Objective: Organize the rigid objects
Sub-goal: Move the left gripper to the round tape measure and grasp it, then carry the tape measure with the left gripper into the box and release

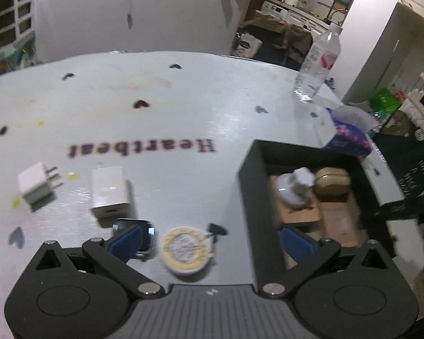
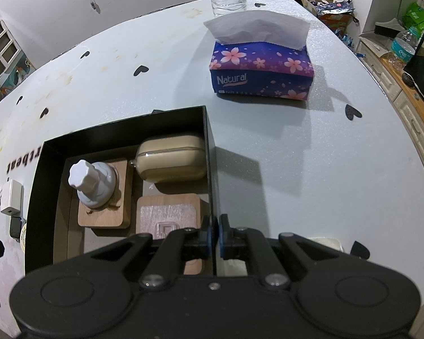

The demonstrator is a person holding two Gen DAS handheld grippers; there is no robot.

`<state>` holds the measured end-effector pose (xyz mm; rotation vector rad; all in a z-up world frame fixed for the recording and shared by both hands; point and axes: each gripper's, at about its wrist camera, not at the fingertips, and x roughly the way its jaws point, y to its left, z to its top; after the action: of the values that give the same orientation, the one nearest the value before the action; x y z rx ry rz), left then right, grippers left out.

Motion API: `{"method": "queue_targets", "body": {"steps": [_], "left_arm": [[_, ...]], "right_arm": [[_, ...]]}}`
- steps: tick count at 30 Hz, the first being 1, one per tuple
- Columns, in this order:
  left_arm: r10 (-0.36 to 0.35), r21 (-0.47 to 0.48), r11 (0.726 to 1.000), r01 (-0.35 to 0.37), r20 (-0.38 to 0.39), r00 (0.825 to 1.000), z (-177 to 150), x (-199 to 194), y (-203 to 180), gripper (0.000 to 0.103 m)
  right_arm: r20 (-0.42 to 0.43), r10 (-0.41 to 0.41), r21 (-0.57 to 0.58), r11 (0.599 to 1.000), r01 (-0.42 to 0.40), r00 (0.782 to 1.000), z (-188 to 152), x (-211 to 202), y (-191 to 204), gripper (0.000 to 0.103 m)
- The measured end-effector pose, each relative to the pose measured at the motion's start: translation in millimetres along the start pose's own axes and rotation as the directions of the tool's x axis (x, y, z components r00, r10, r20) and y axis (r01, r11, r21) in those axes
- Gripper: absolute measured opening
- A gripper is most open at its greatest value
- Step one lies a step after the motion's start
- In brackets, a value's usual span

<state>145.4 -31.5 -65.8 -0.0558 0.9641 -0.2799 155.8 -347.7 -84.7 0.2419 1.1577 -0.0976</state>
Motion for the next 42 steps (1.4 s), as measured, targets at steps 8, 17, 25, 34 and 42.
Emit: {"method": "queue_targets", "body": {"steps": [8,17,25,34,42], "left_arm": [[0.064,0.073,0.995,-0.064,0.010,0.998,-24,13,6,0.085],[0.039,0.147,0.989,-0.034,-0.025,0.999,-38,40,0,0.077],[0.046,0.137,0.990,-0.042,-0.026,0.999,-32,52,5,0.059],[0.024,0.107,0.994,-0.021,-0.031,0.999,-27,42,12,0.057],[-0.108,0.140,0.985,0.099,0.055,0.993,12,0,-10,0.057]], "right_arm": [[-0.001,0.000,0.000,1.000,0.000,1.000,0,0,0,0.006],[-0.001,0.000,0.000,1.000,0.000,1.000,0,0,0,0.006],[-0.001,0.000,0.000,1.000,0.000,1.000,0,0,0,0.006],[-0.001,0.000,-0.002,1.000,0.000,1.000,0,0,0,0.006],[-0.001,0.002,-0.002,1.000,-0.002,1.000,-1,0,-1,0.006]]}}
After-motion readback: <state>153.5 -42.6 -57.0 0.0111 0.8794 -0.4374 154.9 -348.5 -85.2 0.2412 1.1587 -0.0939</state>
